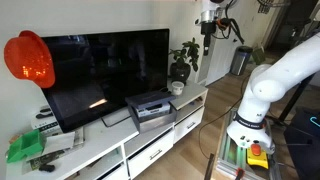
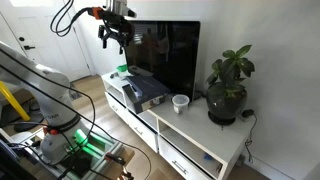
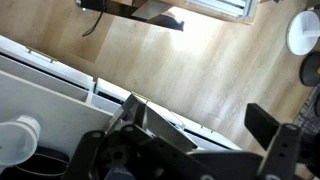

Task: Take the lid off of the cup then take the glasses and place the lid back on the cup

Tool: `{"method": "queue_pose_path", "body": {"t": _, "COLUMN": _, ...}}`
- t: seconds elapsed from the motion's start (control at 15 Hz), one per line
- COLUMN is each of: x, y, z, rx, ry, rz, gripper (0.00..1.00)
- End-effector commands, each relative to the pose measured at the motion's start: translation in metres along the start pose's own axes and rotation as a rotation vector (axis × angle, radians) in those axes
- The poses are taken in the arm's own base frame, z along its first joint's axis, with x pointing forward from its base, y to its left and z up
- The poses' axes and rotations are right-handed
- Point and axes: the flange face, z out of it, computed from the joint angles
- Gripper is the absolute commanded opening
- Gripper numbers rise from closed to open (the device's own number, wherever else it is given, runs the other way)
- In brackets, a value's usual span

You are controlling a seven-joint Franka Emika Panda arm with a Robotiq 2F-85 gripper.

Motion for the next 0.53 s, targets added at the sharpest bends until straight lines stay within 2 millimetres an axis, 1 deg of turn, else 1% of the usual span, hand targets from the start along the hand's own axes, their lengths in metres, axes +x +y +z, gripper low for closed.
{"method": "queue_pose_path", "body": {"t": 0.0, "x": 0.0, "y": 0.0, "z": -0.001, "rx": 0.0, "ry": 0.0, "rz": 0.0, "gripper": 1.0}}
{"method": "queue_pose_path", "body": {"t": 0.07, "x": 0.0, "y": 0.0, "z": -0.001, "rx": 0.0, "ry": 0.001, "rz": 0.0, "gripper": 1.0}}
{"method": "queue_pose_path", "body": {"t": 0.13, "x": 0.007, "y": 0.017, "z": 0.005, "rx": -0.017, "ry": 0.005, "rz": 0.063, "gripper": 1.0}}
{"method": "queue_pose_path", "body": {"t": 0.2, "x": 0.016, "y": 0.041, "z": 0.013, "rx": -0.075, "ry": 0.031, "rz": 0.12, "gripper": 1.0}}
{"method": "queue_pose_path", "body": {"t": 0.27, "x": 0.022, "y": 0.055, "z": 0.017, "rx": -0.117, "ry": 0.057, "rz": 0.134, "gripper": 1.0}}
{"method": "queue_pose_path", "body": {"t": 0.4, "x": 0.034, "y": 0.089, "z": 0.015, "rx": -0.243, "ry": 0.135, "rz": 0.107, "gripper": 1.0}}
{"method": "queue_pose_path", "body": {"t": 0.47, "x": 0.042, "y": 0.106, "z": 0.021, "rx": -0.281, "ry": 0.17, "rz": 0.125, "gripper": 1.0}}
